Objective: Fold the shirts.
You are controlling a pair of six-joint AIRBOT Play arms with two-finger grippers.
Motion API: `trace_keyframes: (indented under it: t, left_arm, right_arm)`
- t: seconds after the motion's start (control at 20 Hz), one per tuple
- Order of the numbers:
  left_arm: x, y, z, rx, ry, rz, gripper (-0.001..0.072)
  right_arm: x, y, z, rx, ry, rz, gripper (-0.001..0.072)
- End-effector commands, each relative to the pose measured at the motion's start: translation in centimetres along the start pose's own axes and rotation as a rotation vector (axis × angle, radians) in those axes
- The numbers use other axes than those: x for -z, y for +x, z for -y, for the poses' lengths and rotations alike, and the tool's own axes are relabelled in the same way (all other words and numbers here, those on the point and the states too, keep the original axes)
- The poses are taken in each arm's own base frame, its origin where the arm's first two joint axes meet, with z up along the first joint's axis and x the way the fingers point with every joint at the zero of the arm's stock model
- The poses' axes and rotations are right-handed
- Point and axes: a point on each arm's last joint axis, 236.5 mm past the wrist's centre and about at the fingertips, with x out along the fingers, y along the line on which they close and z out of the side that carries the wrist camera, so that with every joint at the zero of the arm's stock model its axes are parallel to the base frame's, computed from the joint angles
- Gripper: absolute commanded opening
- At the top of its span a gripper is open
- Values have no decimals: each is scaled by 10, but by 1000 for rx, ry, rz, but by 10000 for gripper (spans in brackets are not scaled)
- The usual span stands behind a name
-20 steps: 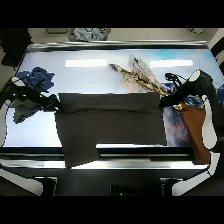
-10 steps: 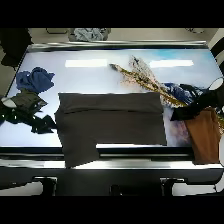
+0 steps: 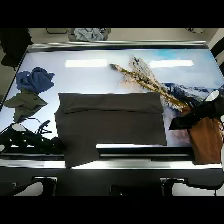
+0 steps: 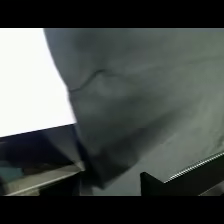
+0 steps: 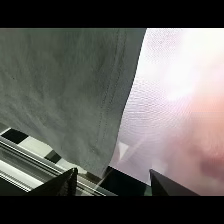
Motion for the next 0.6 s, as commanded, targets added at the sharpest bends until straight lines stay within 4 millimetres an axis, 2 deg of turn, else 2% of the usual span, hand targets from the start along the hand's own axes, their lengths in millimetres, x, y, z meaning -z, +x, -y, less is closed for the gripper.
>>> trace_keyframes:
  t: [0.0, 0.1, 0.15, 0.3, 0.35, 0.45, 0.55]
  left_arm:
    - [-18, 10, 6, 11, -1, 92, 306]
    - [-25, 10, 9, 13, -11, 119, 114]
    - [-25, 10, 9, 14, -11, 119, 63]
    - [-26, 10, 8, 11, -10, 124, 46]
    - [-26, 10, 9, 12, -10, 123, 45]
    - [-26, 10, 9, 12, -10, 123, 45]
    - [-26, 10, 9, 12, -9, 123, 46]
  right_arm:
    - [2, 0, -1, 2, -5, 2, 561]
    - [8, 1, -5, 4, -18, 3, 565]
    - [15, 6, -7, 2, -14, -3, 573]
    - [38, 37, -21, -47, 21, -20, 576]
    - [44, 45, -21, -52, 32, -31, 602]
    - [46, 56, -18, -46, 47, -25, 615]
    - [40, 60, -20, -55, 68, 4, 607]
